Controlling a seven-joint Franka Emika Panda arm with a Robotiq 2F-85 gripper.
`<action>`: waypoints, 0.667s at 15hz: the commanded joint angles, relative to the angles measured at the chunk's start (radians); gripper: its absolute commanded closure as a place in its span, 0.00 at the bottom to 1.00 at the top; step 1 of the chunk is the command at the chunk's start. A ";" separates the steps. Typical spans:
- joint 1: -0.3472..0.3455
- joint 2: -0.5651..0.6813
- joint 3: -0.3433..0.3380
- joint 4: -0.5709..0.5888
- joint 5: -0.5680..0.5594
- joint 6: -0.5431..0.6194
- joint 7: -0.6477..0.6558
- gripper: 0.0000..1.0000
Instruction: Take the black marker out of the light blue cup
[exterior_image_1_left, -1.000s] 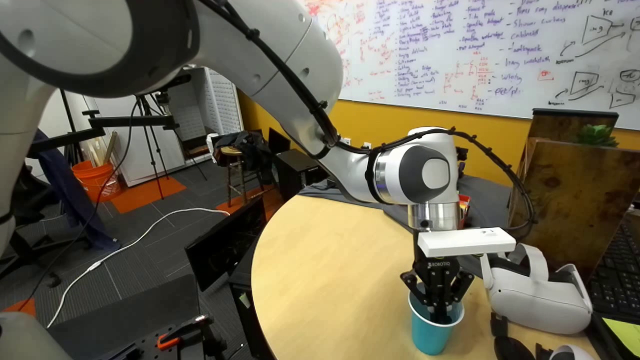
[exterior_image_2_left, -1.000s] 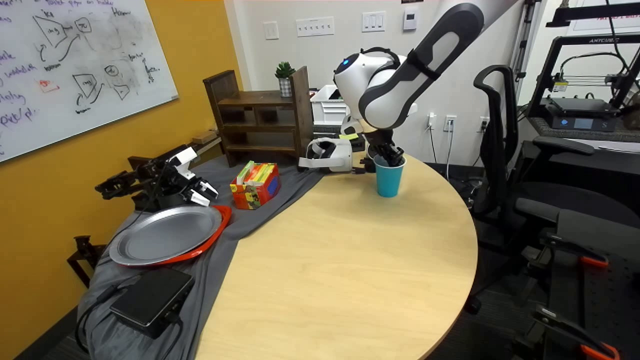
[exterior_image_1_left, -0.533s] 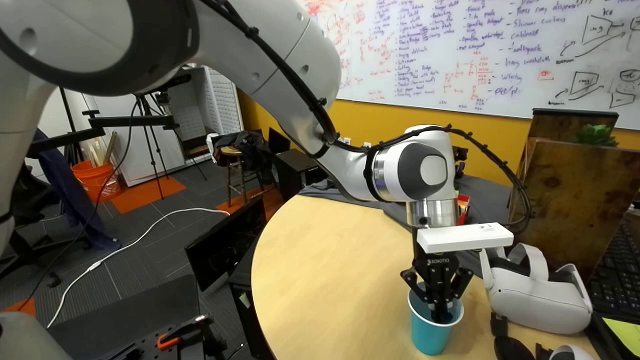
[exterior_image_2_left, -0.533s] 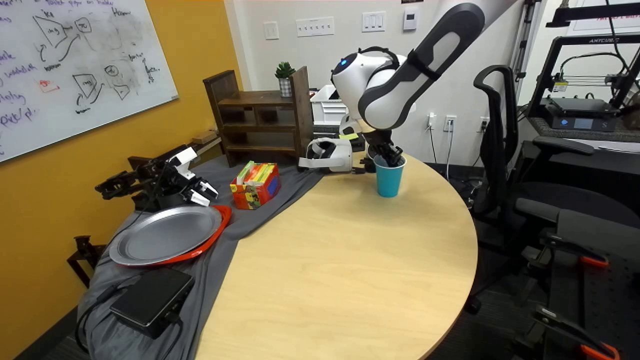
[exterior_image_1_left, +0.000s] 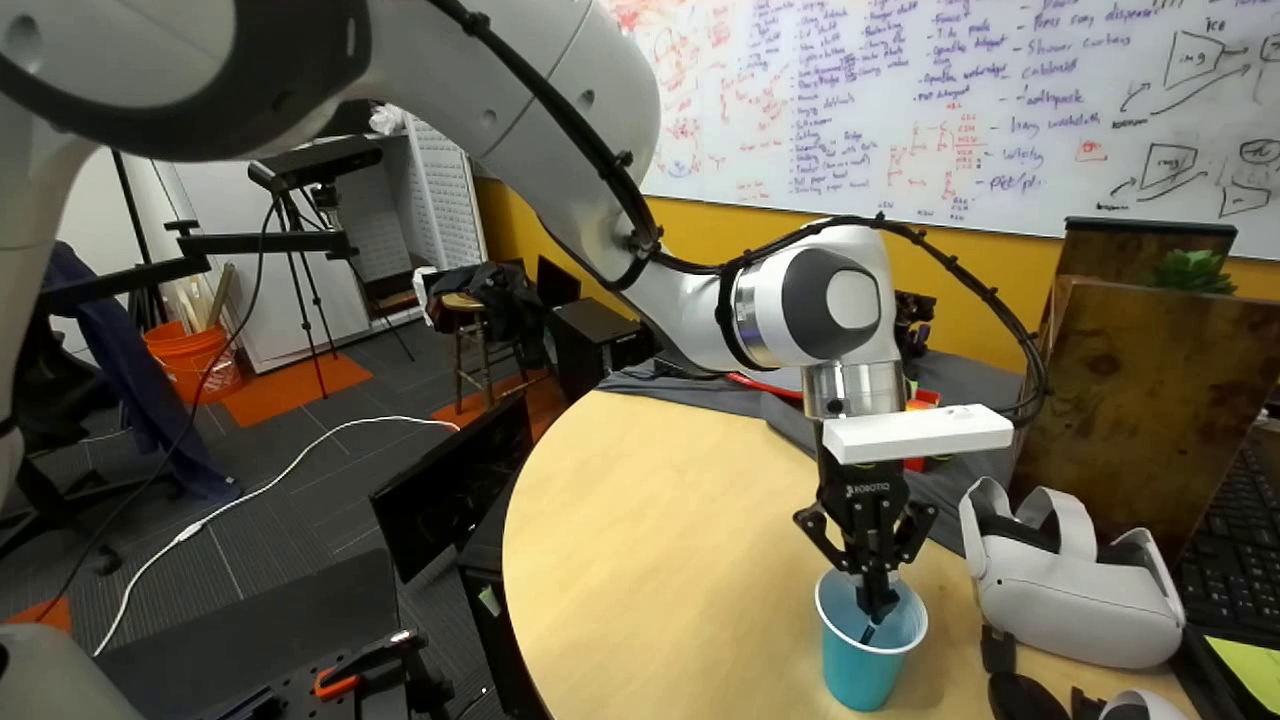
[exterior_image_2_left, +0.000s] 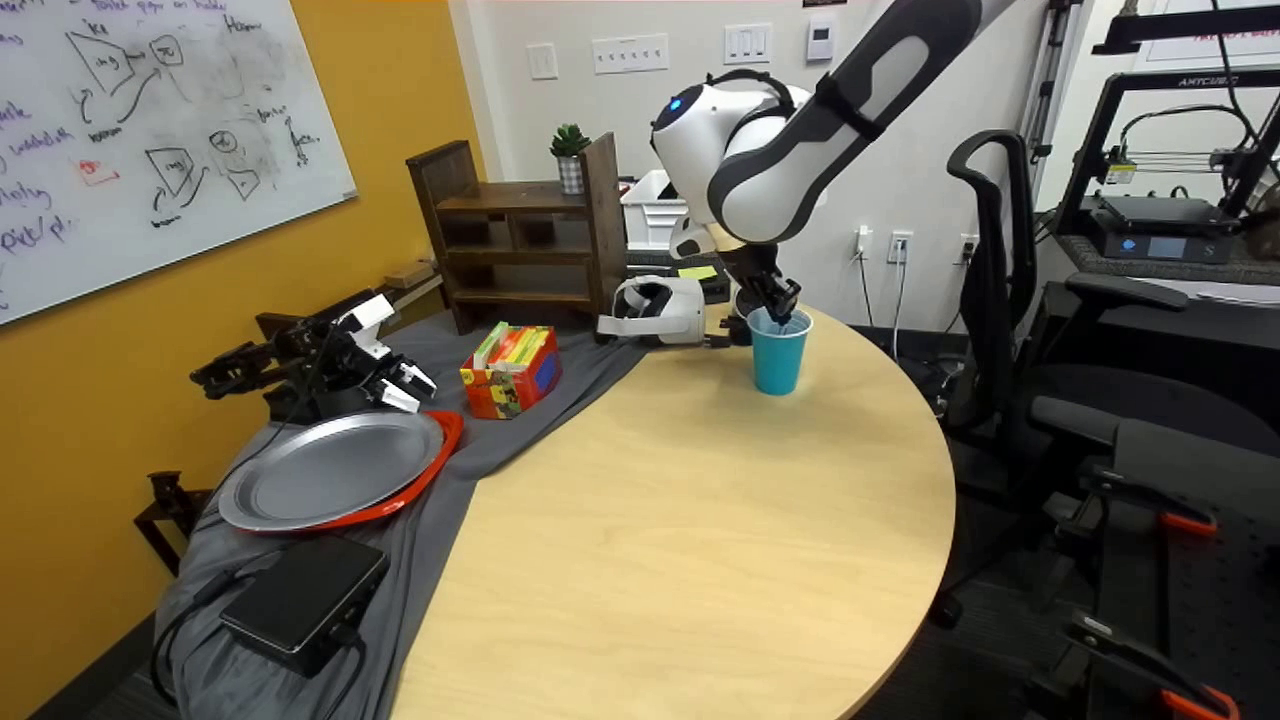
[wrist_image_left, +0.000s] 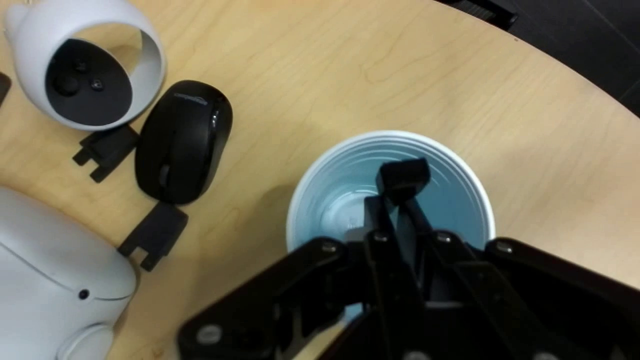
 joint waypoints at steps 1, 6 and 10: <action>0.017 -0.087 0.004 -0.058 -0.018 -0.063 0.031 0.97; 0.023 -0.159 0.017 -0.096 -0.021 -0.118 0.031 0.97; 0.034 -0.215 0.019 -0.131 -0.040 -0.113 0.047 0.97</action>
